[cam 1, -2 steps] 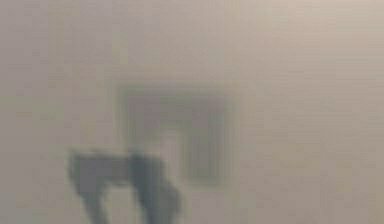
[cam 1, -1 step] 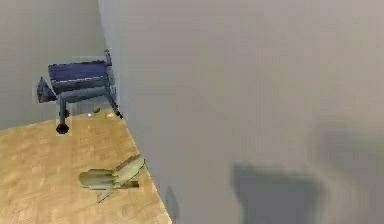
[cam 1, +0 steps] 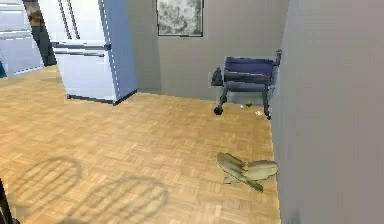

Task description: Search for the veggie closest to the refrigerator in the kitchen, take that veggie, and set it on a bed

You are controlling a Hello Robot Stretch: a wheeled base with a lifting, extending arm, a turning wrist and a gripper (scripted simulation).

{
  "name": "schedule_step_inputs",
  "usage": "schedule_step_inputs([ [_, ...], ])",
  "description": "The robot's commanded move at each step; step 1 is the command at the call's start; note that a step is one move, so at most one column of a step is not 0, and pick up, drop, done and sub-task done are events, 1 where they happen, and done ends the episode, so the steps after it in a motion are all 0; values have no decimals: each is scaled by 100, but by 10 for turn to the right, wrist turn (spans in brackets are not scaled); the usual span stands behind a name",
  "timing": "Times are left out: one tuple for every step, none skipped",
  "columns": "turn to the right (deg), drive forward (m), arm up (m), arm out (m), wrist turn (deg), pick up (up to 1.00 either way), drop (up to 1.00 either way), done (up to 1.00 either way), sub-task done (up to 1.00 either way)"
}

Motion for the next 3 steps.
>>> schedule_step_inputs([
  [-180,0,0,0,0,0,0,0,0],
  [0,25,0,0,0,0,0,0,0],
  [-90,0,0,0,0,0,0,0,0],
])
